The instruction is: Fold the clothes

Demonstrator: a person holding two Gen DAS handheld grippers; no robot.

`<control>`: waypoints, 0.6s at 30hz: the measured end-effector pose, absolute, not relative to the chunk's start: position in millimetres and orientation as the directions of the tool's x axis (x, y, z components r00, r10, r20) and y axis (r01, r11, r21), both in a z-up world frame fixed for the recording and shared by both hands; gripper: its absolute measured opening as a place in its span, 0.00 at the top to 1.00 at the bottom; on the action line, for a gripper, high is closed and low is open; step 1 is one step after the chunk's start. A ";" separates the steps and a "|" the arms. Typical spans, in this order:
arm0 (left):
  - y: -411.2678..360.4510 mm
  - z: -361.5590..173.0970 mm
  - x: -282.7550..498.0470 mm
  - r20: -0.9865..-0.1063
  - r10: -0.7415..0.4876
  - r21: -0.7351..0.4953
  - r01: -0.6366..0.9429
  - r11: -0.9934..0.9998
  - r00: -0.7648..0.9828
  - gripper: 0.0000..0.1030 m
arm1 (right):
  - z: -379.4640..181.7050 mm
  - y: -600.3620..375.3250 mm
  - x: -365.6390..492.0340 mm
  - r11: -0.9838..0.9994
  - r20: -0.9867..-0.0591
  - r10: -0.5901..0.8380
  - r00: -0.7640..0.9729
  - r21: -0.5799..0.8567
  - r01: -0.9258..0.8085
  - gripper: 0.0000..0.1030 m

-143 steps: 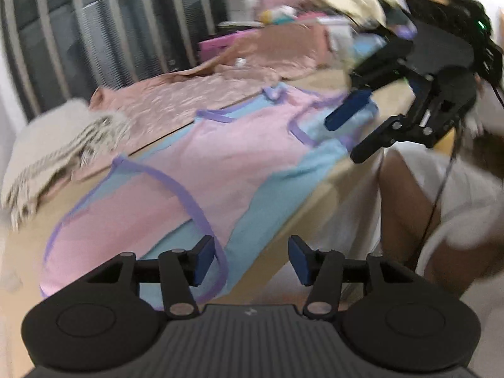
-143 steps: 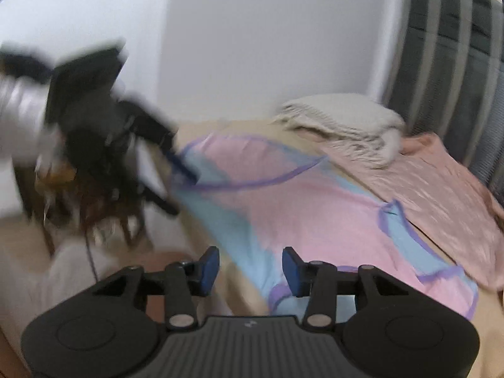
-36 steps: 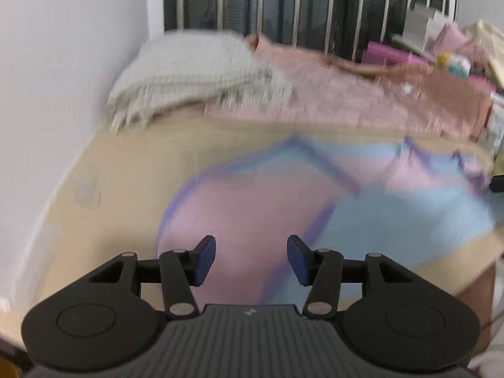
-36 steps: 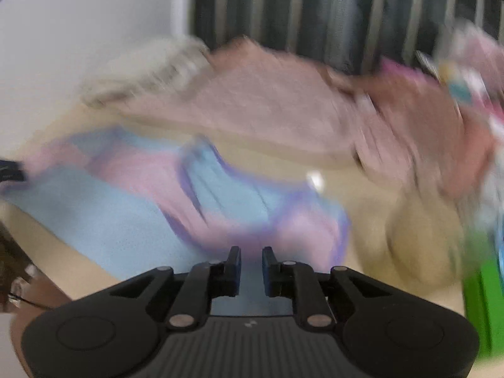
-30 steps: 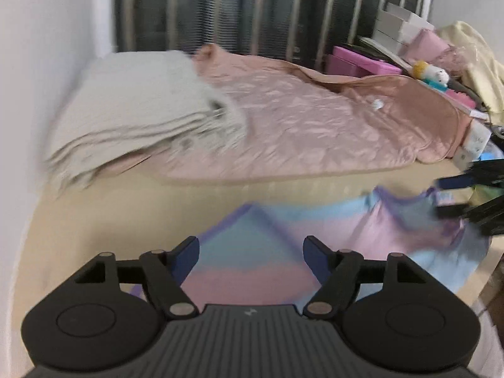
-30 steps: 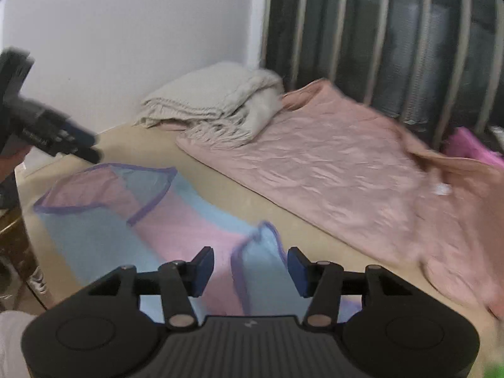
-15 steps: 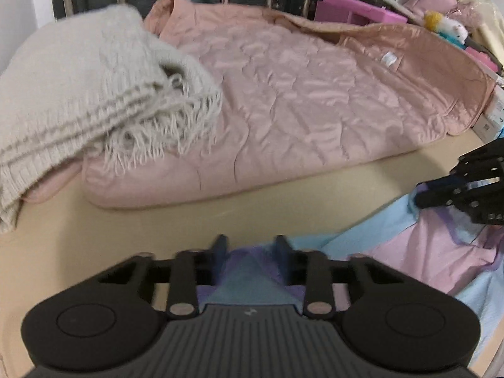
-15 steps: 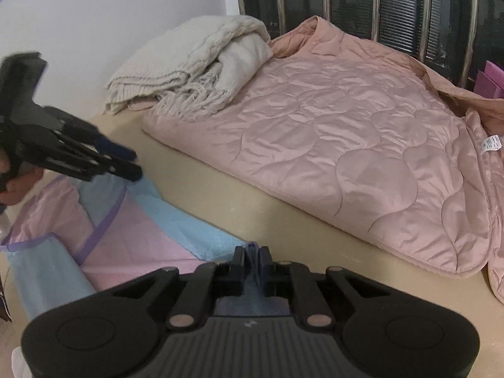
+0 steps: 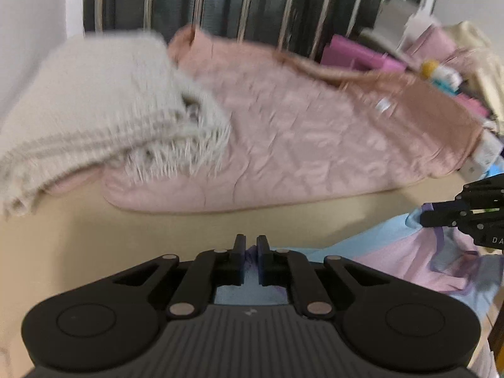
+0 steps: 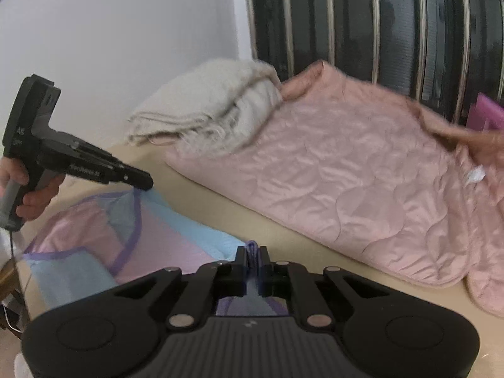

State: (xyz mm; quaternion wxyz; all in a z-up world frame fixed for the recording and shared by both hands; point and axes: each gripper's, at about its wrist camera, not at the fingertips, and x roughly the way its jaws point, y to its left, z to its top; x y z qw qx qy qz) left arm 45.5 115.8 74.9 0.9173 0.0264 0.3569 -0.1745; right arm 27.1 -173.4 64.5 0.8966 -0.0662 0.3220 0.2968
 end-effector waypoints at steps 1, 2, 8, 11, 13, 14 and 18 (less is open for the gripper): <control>115.9 80.6 27.7 -0.639 -0.282 -0.041 0.334 0.942 0.716 0.94 | 69.0 -173.5 13.0 0.804 -0.596 0.501 0.628 0.052 -0.593 0.95; 117.1 83.5 7.9 -0.618 -0.264 -0.008 0.330 0.944 0.741 0.94 | 71.4 -173.3 -5.1 0.780 -0.565 0.533 0.630 0.037 -0.625 0.95; 128.6 45.2 -60.9 -0.657 -0.149 0.046 0.236 0.971 0.739 0.86 | 36.7 -167.2 -90.3 0.620 -0.619 0.608 0.497 -0.021 -0.784 0.94; 142.6 41.9 -66.8 -0.684 -0.076 0.037 0.138 0.990 0.726 0.63 | 32.5 -167.8 -103.1 0.594 -0.630 0.606 0.485 -0.048 -0.803 0.77; 155.5 49.6 -66.5 -0.676 -0.109 -0.051 0.102 0.993 0.729 0.51 | 42.9 -174.8 -102.6 0.622 -0.586 0.624 0.517 -0.028 -0.782 0.69; 158.9 54.2 -64.2 -0.663 -0.115 -0.080 0.083 0.993 0.739 0.51 | 47.9 -178.9 -99.6 0.641 -0.561 0.632 0.534 -0.007 -0.767 0.69; 167.3 50.9 -27.1 -0.693 -0.084 -0.129 -0.009 0.992 0.716 0.52 | 49.1 -180.1 -79.0 0.715 -0.532 0.618 0.580 0.073 -0.695 0.69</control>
